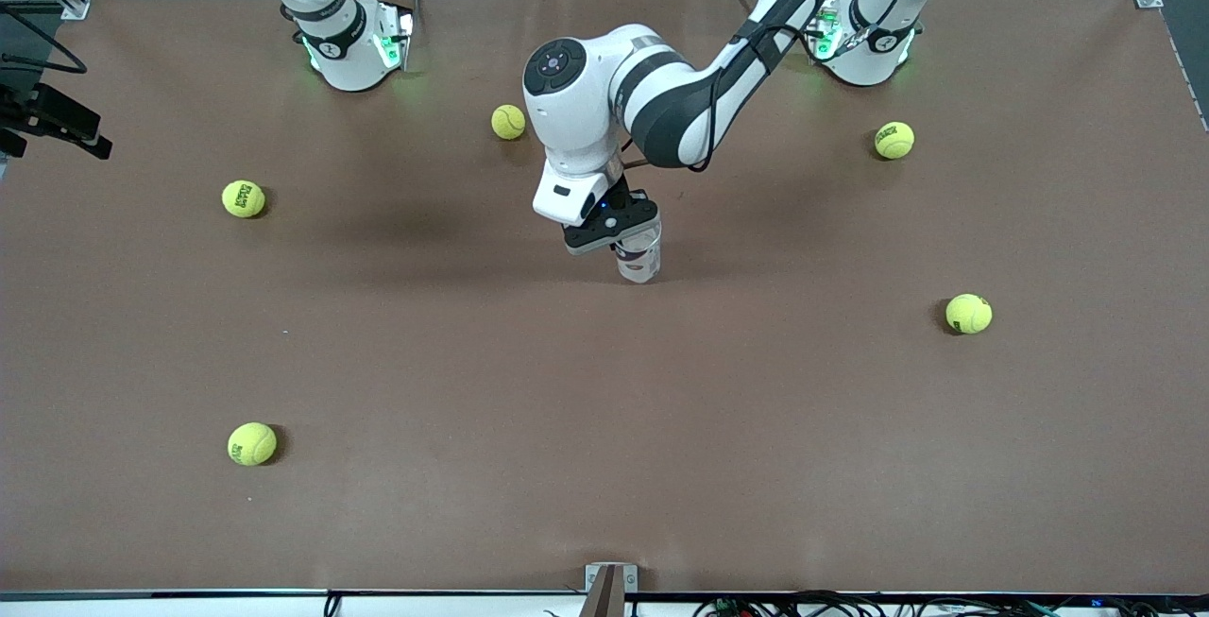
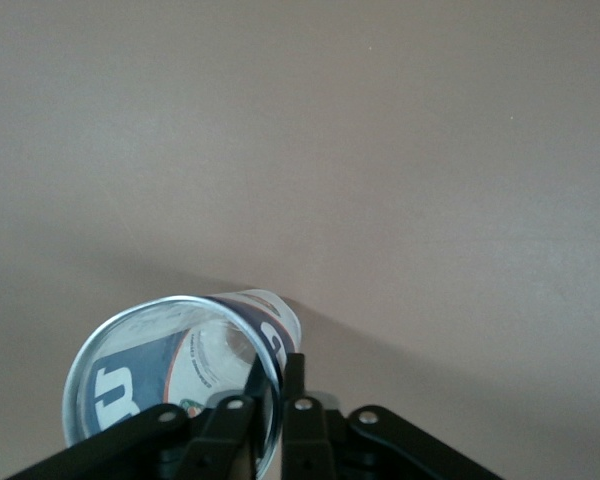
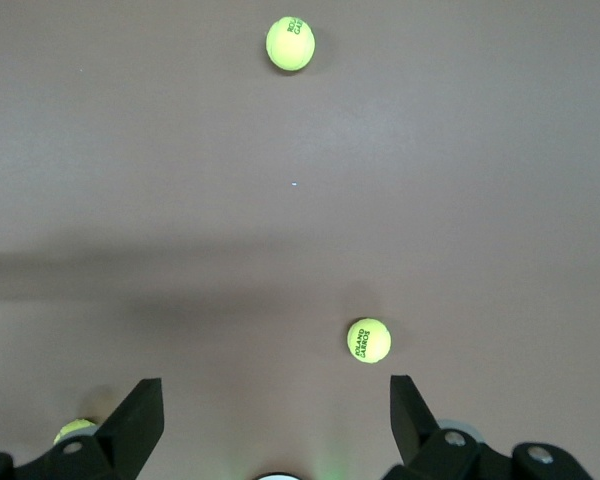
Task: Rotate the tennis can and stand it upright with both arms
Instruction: 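Rotate the can upright with the left gripper and lower it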
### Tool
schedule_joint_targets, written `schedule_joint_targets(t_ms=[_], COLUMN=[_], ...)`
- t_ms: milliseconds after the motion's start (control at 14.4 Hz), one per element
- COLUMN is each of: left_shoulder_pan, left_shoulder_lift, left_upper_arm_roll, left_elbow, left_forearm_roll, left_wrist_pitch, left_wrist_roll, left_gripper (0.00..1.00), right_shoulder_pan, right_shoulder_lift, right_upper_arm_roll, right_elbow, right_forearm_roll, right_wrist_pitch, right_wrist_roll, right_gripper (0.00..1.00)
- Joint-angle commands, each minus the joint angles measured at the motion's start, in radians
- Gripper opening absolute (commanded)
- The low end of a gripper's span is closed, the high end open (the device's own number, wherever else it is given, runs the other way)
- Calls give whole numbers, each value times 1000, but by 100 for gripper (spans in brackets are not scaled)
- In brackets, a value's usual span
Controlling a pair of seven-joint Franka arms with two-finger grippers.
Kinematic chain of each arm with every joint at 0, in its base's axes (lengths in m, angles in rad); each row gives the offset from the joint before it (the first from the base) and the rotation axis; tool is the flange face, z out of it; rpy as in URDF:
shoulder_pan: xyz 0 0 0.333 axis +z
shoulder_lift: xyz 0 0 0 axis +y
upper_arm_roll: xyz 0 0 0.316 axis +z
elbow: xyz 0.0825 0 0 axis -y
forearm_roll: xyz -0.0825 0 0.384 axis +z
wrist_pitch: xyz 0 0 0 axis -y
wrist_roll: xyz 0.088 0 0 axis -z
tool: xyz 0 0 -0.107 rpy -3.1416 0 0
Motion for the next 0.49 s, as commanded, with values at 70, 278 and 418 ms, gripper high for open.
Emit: schedule_joint_targets(t_ms=[70, 278, 418], left_shoulder_pan=[-2, 8, 23], left_shoulder_lift=[-4, -55, -96], left_upper_arm_roll=[3, 3, -2], left_elbow=[25, 25, 25], left_forearm_roll=[13, 9, 7], left_wrist_pitch=[-25, -29, -61], left_wrist_roll=[-10, -7, 1], left_gripper=[90, 100, 100], right_shoulder_pan=[5, 5, 8], right_shoulder_lift=[-34, -34, -40], right_upper_arm_roll=[-7, -7, -7], right_elbow=[-35, -37, -40], right_forearm_roll=[-10, 1, 2], right_wrist_pitch=[17, 12, 9], right_wrist_roll=[-22, -18, -17], right_gripper=[100, 100, 100])
